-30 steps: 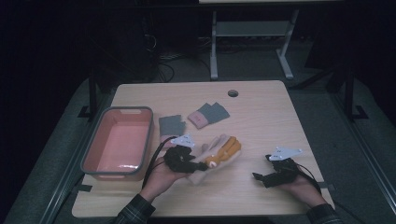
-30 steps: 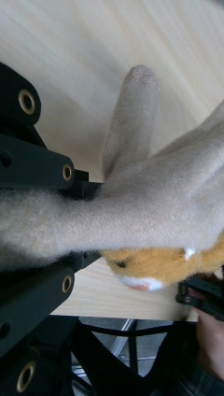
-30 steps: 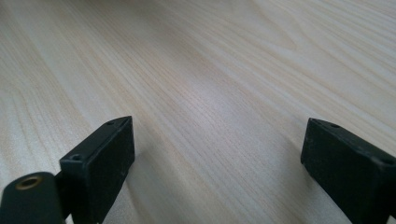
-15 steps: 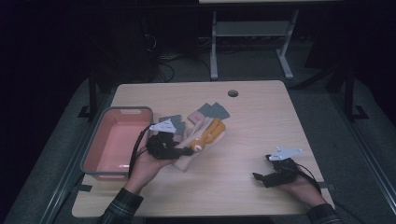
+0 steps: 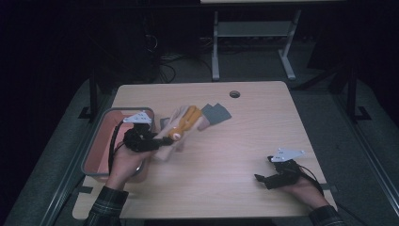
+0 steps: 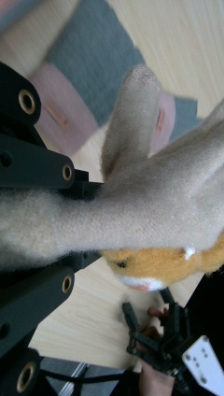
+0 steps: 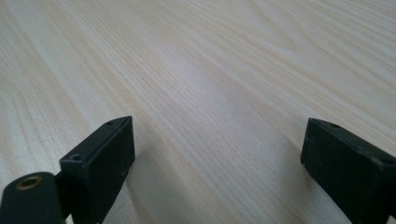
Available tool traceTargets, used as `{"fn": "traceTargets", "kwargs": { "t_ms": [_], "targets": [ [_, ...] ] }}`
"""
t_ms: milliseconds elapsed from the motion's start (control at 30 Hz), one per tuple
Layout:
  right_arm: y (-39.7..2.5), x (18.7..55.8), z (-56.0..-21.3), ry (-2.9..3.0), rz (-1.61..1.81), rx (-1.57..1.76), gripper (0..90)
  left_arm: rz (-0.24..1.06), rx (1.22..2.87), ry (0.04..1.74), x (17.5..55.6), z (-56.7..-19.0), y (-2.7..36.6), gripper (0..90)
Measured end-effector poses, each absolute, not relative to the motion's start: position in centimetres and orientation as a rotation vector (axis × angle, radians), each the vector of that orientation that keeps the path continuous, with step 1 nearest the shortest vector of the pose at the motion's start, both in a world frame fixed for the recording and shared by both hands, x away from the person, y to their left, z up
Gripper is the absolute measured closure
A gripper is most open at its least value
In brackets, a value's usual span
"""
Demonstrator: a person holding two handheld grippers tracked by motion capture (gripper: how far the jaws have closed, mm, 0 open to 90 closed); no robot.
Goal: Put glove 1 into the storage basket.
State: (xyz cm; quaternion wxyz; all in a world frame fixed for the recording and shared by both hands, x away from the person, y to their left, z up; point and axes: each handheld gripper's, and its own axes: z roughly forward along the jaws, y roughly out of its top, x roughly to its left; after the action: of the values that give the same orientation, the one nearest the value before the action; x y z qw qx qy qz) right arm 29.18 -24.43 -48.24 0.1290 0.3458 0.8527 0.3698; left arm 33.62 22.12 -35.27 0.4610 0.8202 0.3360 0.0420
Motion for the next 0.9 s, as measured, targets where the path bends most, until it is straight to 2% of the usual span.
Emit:
{"fn": "traceTargets", "kwargs": {
  "t_ms": [900],
  "targets": [
    [-24.4,29.2,-48.2,2.479,1.074,1.005,9.6,0.24,1.914,1.082,33.6,-35.4,32.2,76.3]
  ]
}}
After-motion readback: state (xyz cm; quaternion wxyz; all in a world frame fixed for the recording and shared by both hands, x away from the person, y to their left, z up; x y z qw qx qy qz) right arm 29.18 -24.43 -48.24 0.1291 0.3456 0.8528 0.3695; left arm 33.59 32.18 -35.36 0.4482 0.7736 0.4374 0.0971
